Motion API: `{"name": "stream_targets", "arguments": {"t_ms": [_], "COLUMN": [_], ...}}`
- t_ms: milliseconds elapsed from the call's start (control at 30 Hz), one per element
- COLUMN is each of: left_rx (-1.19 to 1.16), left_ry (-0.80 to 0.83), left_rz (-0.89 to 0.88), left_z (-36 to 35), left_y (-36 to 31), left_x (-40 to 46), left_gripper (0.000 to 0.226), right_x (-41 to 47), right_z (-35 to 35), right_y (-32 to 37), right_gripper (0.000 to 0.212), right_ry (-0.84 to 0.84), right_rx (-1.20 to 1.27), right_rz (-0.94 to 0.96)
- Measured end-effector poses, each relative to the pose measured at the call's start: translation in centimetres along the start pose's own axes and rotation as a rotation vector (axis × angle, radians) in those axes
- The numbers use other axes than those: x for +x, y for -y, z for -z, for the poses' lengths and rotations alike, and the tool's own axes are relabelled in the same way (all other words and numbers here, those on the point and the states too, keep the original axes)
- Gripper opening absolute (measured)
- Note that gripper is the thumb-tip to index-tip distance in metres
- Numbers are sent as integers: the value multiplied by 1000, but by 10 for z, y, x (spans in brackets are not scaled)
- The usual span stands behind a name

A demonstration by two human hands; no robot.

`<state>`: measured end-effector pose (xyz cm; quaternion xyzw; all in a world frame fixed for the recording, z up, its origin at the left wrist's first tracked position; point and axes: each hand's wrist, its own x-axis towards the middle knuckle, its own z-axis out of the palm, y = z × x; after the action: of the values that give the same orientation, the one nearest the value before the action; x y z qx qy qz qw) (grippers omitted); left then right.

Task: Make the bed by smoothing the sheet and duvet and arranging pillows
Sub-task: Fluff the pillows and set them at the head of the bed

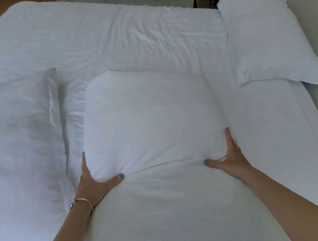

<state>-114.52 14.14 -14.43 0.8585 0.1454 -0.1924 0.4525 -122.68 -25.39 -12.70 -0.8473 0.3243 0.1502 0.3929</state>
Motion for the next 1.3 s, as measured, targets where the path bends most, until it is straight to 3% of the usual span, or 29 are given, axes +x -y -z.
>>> {"name": "stream_targets", "arguments": {"t_ms": [167,367,500,600,833,1067,1300], "left_rx": [-37,-99,-172,-190,-142,-129,-160], "left_ry": [33,52,23,-8,33,156,318], "left_rz": [-121,-176,-254,-387,-495,-568,-610], "left_z": [-2,-5,-4,0,-4,-86,-213], "left_y": [10,22,6,-21,-72,-131,-202], "left_x": [24,36,18,-8,-64,-133,-195], "left_gripper": [136,132,103,90,147,143,136], "right_x": [23,27,3,-28,-108,-165,-169], "right_z": [-4,-13,-6,13,66,145,274], "right_y": [-18,-16,4,19,-12,-90,-199], "right_gripper": [134,135,126,135,140,125,118], "right_ry": [-45,-43,-114,-142,-297,-441,-507], "right_rx": [184,185,293,333,428,440,379], "right_rz": [-27,-42,132,207,227,208,165]}}
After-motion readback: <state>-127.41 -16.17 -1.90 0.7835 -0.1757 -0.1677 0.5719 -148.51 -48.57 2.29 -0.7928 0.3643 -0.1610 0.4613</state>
